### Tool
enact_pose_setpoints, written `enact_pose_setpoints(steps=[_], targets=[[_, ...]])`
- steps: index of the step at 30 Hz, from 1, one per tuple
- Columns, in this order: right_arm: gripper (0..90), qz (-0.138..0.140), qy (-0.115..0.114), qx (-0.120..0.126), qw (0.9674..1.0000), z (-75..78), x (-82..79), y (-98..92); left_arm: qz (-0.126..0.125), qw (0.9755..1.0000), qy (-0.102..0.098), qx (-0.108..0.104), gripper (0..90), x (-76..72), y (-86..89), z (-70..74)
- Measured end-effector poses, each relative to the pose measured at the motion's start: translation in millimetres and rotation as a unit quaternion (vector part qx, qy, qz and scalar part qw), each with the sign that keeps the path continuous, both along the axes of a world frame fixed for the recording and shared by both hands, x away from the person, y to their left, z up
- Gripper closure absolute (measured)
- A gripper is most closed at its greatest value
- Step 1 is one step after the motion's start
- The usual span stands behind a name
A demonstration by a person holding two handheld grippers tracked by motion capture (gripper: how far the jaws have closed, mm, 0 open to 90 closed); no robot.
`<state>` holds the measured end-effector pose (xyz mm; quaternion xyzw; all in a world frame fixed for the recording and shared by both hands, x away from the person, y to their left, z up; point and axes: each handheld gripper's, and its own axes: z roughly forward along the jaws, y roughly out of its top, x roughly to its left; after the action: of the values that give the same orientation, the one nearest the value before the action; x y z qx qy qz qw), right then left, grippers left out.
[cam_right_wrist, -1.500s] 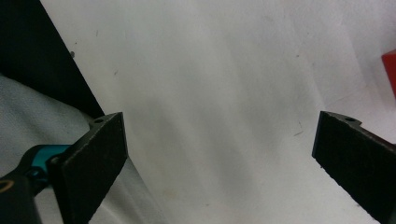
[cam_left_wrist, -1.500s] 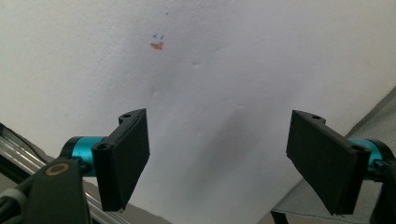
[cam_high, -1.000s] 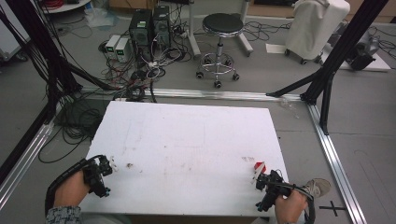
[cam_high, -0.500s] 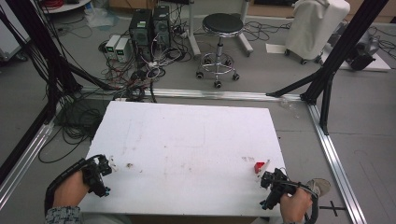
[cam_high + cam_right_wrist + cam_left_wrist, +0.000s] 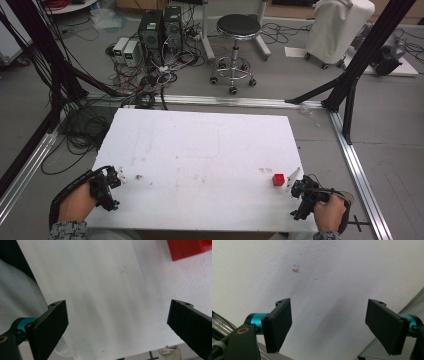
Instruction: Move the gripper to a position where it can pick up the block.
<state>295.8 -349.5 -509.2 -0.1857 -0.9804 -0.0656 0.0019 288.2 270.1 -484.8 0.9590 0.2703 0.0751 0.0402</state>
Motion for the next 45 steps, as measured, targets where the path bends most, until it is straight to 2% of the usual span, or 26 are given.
enact_pose_setpoints(steps=[8, 13, 18, 22, 29, 31, 35, 36, 37, 39, 45], targets=[[2.6, 0.035, -0.002, 0.007, 0.9994, 4.6, 16.7, -13.9, 0.001, 1.0, 0.005, 0.0, 21.7, 0.7, -0.2, -2.2], [2.6, 0.067, -0.011, 0.006, 0.9977, 8.2, 28.7, -14.9, 0.001, 1.0, 0.003, -0.001, 21.7, 0.8, 0.2, -2.1], [2.6, 0.094, -0.012, 0.006, 0.9955, 11.8, 41.7, -13.4, 0.005, 1.0, 0.002, -0.004, 21.7, 0.7, 0.1, -3.3], [2.6, 0.101, -0.014, 0.004, 0.9948, 14.0, 48.5, -11.6, 0.001, 1.0, 0.006, -0.003, 21.7, 1.1, -1.5, -4.6], [2.6, 0.126, -0.032, -0.003, 0.9915, 20.5, 61.7, 1.2, 0.003, 1.0, 0.005, -0.005, 21.7, 1.4, -1.2, -5.1], [2.6, 0.133, -0.03, -0.005, 0.9906, 21.6, 65.1, 5.5, 0.002, 1.0, 0.005, -0.006, 21.7, 1.5, -0.7, -5.4], [2.6, 0.158, -0.04, -0.015, 0.9865, 22.1, 71.0, 16.8, 0.003, 1.0, 0.007, -0.006, 21.7, 1.7, -0.2, -5.9], [2.6, 0.169, -0.04, -0.013, 0.9847, 20.4, 72.9, 21.2, 0.003, 1.0, 0.007, -0.007, 21.7, 1.7, -0.2, -6.1], [2.6, 0.169, -0.04, -0.013, 0.9847, 20.4, 72.9, 21.2, 0.003, 0.9999, 0.007, -0.007, 21.7, 1.8, -0.1, -6.1], [2.6, 0.184, -0.036, -0.02, 0.9821, 15.2, 75.8, 28.1, 0.003, 0.9999, 0.007, -0.008, 21.7, 2.0, 0.2, -6.2], [2.6, 0.194, -0.033, -0.026, 0.9802, 8.8, 79.0, 37.0, 0.003, 0.9999, 0.007, -0.008, 21.7, 2.1, 0.2, -6.3]])
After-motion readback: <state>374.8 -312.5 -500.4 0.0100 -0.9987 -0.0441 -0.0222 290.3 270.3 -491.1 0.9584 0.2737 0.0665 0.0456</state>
